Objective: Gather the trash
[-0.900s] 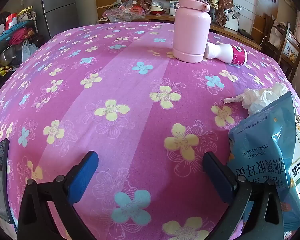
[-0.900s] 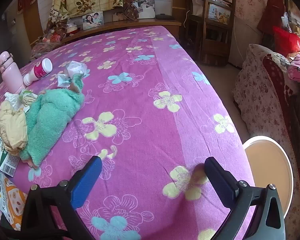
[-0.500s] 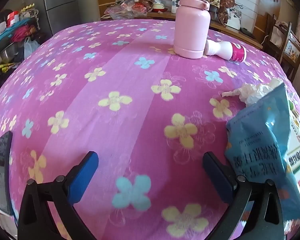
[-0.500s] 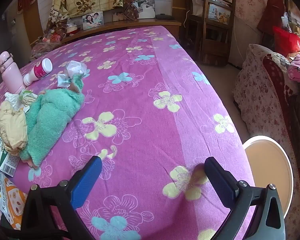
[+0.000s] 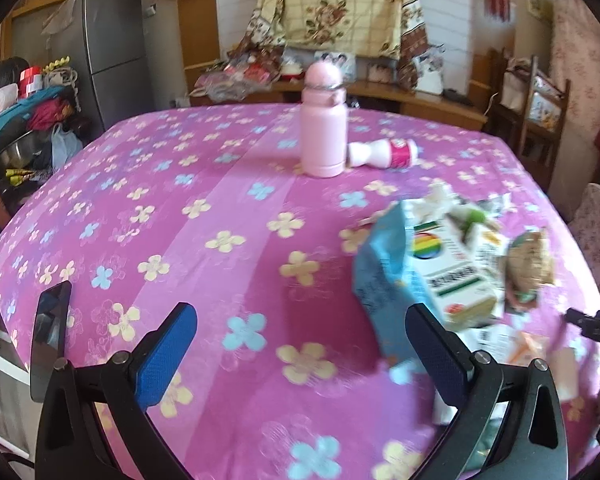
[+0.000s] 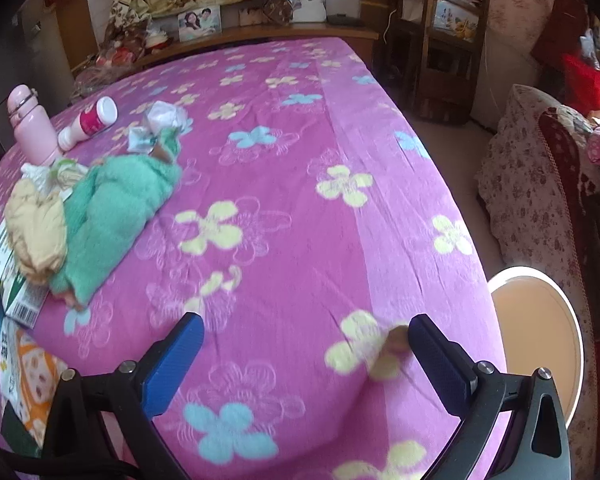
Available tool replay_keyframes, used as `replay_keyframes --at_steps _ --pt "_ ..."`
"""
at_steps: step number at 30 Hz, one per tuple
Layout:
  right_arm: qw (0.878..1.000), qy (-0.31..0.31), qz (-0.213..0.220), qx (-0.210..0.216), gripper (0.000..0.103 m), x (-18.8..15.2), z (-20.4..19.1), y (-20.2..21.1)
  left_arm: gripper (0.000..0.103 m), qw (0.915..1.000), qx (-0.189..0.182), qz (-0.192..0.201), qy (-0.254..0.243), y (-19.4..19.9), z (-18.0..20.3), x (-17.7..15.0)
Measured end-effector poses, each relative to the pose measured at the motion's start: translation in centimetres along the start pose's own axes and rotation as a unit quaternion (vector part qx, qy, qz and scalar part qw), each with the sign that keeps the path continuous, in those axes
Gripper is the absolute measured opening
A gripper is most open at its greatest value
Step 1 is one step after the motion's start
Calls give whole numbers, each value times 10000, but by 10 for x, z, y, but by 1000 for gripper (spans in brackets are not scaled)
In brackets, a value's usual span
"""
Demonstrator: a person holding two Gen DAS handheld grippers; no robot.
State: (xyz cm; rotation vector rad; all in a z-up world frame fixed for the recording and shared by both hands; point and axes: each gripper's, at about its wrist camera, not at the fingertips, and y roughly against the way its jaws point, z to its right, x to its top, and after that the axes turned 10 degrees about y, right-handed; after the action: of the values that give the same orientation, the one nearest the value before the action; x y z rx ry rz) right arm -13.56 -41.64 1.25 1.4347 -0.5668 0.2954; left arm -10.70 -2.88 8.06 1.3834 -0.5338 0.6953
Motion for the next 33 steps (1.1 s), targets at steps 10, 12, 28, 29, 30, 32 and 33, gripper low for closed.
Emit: replay_keyframes --at_steps 10,12,28,29,30,32,33 --pt "9954 -137 947 -25 103 -44 -10 101 103 9992 -299 243 -145 39 35 -14" --pt "9934 -101 1138 -67 103 -47 -20 119 103 9989 -354 269 -163 45 40 -16" --pt "9808 -14 1944 130 103 -55 -68 190 103 9963 -494 638 -305 84 58 -24" --pt "9802 -28 1974 133 103 -57 -68 193 103 9962 -495 645 -316 85 59 -24" --pt "9797 -32 2002 121 103 -57 -68 194 103 9961 -496 658 -328 86 59 -24" --pt "9788 1 2047 74 103 -56 -70 197 103 9959 -494 680 -335 87 59 -25" --pt "9786 21 2059 44 103 -56 -71 197 103 9958 -502 684 -334 87 59 -25"
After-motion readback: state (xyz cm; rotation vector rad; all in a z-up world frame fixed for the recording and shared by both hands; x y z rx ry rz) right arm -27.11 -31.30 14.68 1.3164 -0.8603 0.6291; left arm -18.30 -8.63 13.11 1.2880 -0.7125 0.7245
